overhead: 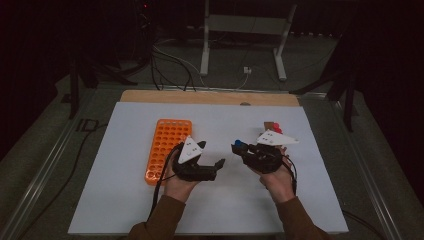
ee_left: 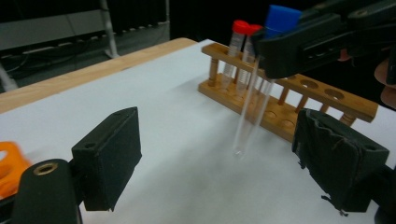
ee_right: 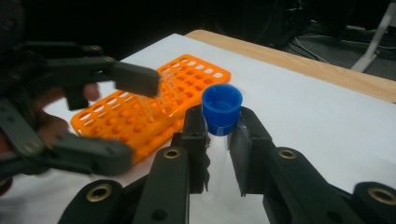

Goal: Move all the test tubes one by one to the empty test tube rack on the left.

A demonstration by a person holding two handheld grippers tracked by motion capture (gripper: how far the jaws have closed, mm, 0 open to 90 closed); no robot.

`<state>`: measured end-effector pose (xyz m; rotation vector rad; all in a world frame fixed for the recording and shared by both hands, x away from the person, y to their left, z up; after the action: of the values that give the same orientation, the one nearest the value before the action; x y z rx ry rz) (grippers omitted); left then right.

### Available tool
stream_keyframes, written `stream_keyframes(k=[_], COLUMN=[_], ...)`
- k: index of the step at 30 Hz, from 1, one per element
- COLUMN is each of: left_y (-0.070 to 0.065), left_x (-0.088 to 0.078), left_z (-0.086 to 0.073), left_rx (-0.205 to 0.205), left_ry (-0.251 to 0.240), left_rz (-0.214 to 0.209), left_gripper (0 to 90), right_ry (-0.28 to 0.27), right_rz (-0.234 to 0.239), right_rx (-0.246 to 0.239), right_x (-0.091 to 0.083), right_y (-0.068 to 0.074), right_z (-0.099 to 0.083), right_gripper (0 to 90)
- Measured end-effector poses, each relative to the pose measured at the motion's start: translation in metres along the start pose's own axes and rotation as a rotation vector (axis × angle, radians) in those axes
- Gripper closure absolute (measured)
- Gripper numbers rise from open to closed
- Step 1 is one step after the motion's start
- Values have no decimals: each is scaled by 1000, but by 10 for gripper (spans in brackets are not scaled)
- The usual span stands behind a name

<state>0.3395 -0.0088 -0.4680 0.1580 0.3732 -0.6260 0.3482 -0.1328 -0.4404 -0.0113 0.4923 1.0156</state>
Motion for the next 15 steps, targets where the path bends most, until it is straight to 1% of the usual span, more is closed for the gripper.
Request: stream_keyframes(k=[2, 6, 9, 11, 15], left_y=[-4, -8, -10, -11, -14], left_x=[4, 9, 11, 12, 12], left_z=[-1, -3, -4, -4, -5], left_rx=[13, 22, 28, 32, 40], left_ry=[6, 24, 25, 25, 25], left_rz=[-5, -8, -12, -18, -42], left_gripper=[165, 174, 233, 296, 490], right_ry=[7, 15, 19, 20, 22], right_rz=[9, 33, 44, 51, 68], right_rx=[-4, -6, -4, -3, -7], right_x=[3, 9, 12, 13, 15], right_y=[3, 9, 12, 13, 17], right_z=[0, -2, -2, -3, -3], right_gripper=[771, 771, 771, 771, 771])
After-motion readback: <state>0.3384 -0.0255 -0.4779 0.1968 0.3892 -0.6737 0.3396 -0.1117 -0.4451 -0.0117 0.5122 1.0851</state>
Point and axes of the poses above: each handheld gripper's, and its own axes: x roughly forward along the jaws, z roughly out of its top, y roughly to its left, the point moved 8 cm from there along x, roughly forward along the jaws, and after that the axes turned 13 degrees about z, right-handed, at the moved point
